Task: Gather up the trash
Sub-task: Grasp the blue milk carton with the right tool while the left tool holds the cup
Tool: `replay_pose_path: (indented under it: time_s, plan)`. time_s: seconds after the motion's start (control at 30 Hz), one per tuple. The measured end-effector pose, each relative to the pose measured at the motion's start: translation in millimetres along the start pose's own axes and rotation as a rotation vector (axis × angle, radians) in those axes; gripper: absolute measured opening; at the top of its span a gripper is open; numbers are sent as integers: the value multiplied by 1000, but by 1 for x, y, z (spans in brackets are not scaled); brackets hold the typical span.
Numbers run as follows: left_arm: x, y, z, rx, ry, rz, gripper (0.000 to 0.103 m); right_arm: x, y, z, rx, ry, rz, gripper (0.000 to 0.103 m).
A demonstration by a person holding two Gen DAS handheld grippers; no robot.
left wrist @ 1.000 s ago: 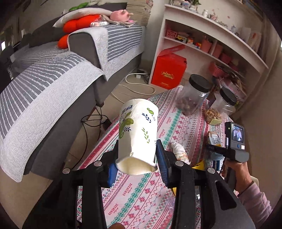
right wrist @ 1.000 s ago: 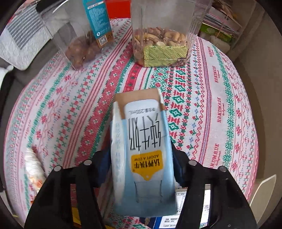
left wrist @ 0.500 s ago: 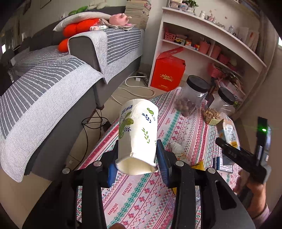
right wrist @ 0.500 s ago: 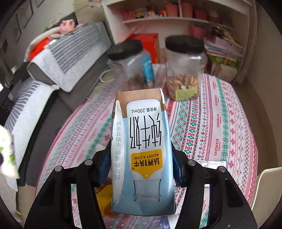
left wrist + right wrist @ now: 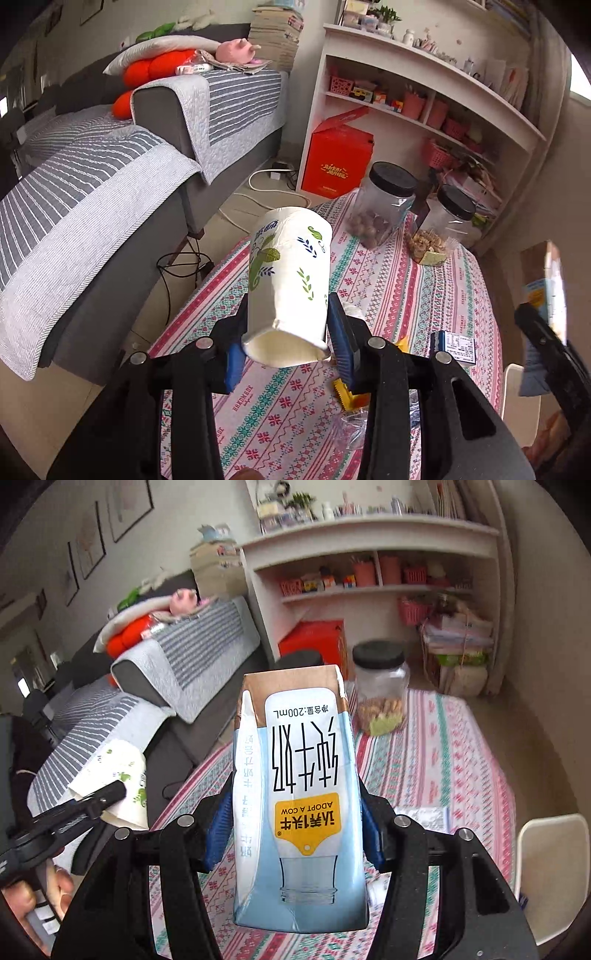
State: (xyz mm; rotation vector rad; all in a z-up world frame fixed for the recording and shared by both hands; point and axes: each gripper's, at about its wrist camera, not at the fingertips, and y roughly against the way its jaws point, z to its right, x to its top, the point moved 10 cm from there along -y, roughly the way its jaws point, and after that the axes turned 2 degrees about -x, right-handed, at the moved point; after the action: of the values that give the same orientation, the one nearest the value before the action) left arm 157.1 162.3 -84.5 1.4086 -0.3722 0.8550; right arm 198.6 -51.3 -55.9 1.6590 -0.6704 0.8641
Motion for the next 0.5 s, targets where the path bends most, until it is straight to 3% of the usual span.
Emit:
replay_pose_path:
  time_s: [0.2, 0.5]
  plan:
    - [-2, 0, 19, -21, -5, 27, 40, 7, 8, 25, -86, 59, 113, 55]
    - [-5, -2, 64, -56, -75, 61, 40, 5, 19, 49, -129, 31, 120, 55]
